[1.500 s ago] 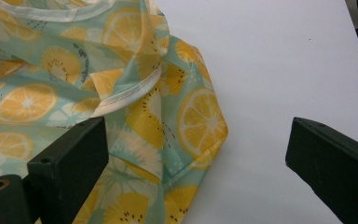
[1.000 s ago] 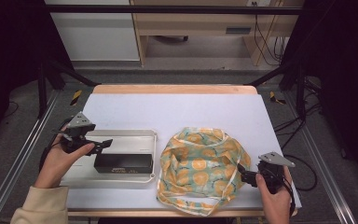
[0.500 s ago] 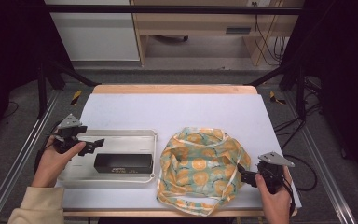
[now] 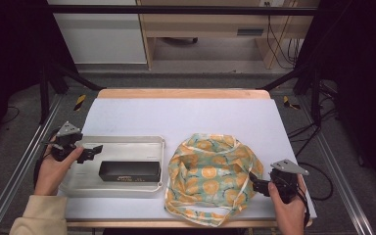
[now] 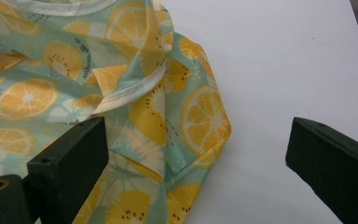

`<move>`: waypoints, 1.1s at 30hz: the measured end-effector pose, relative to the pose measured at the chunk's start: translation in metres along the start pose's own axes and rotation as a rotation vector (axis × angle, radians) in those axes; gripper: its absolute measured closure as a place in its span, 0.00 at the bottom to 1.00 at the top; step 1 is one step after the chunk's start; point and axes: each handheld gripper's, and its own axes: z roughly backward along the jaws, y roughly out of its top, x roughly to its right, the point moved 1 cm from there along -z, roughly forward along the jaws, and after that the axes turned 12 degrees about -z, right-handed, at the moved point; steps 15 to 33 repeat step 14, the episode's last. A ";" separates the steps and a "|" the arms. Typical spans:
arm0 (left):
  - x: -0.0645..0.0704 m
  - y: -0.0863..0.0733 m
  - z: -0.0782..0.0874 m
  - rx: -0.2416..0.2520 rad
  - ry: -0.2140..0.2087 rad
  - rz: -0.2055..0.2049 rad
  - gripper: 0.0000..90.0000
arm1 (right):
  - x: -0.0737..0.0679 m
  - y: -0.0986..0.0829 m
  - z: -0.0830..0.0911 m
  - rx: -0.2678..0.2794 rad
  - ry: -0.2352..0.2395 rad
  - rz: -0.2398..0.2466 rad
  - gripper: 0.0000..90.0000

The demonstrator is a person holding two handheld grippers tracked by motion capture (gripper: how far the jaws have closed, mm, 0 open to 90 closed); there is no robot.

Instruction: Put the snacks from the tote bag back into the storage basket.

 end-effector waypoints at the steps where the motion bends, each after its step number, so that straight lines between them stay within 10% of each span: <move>1: -0.001 -0.001 -0.001 -0.006 0.009 -0.005 0.07 | 0.000 0.000 0.000 -0.001 -0.001 0.002 0.07; 12: -0.008 -0.009 -0.002 -0.057 0.075 -0.006 0.08 | 0.000 0.000 0.000 -0.005 0.000 0.000 0.07; 33: -0.008 -0.009 -0.002 -0.050 0.073 -0.003 0.08 | 0.000 0.000 0.000 -0.004 0.002 0.001 0.07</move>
